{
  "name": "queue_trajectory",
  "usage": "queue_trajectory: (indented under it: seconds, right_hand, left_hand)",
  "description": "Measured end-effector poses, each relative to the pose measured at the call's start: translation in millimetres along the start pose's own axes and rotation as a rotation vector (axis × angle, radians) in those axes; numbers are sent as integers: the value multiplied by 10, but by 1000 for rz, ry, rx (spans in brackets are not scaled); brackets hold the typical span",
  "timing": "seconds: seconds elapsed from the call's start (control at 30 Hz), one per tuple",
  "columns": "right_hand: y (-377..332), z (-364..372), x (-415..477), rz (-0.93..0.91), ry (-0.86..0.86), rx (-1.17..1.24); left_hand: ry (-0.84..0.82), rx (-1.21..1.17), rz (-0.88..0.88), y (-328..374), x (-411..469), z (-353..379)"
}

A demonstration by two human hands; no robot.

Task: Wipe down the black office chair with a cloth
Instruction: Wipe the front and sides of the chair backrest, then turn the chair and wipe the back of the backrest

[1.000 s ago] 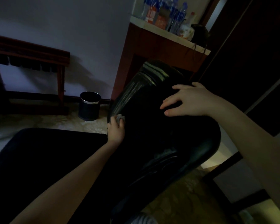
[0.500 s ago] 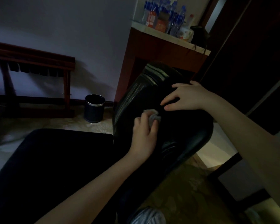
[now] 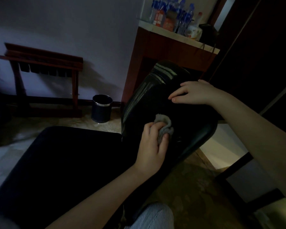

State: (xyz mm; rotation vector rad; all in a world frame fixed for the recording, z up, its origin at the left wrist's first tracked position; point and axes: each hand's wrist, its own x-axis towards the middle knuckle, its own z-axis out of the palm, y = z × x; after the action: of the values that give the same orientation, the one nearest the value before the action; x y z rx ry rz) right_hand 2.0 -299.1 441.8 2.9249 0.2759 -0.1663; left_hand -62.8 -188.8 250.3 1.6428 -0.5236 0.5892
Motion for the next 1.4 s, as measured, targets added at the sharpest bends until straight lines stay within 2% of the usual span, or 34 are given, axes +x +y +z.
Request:
queue_trajectory:
  seconds: [0.27,0.47,0.73,0.83,0.9,1.0,1.1,1.17,1.27,1.3,1.4]
  right_hand:
    - [-128,-12,-144,44,44,98]
    - [-312,-20,-324,73,131,246]
    - [-684,20,-634,89,376,773]
    - [-854,31,-767,87,482,896]
    - [-1001,15,-852,100,539,903]
    - [-1237,-20,-960,75,568,917]
    - [-1496,-52,-1080,42,650,1008]
    - [-1704,-87,-1160,35,759,1189]
    - [-2019,-134,-1288,5,810,1405]
    - [-2111,-135,-1317,-43,809,1401]
    - [-2420,-155,-1372,-167,816,1169]
  left_hand:
    - [-69,-30,-300,-4,148,-173]
    - [-84,19,-302,175,472,-211]
    - [-204,-112,-383,606,511,-587]
    - [-250,-145,-429,798,452,-845]
    - [-246,-122,-418,922,420,-1026]
    - [-135,-159,-415,1181,393,-1267]
    - [9,-100,-334,1467,358,-1522]
    - [77,-6,-230,1645,294,-1713]
    - [127,177,-29,1899,130,-1983]
    - [141,205,24,1970,69,-2052]
    - [182,279,131,2182,-106,-2186]
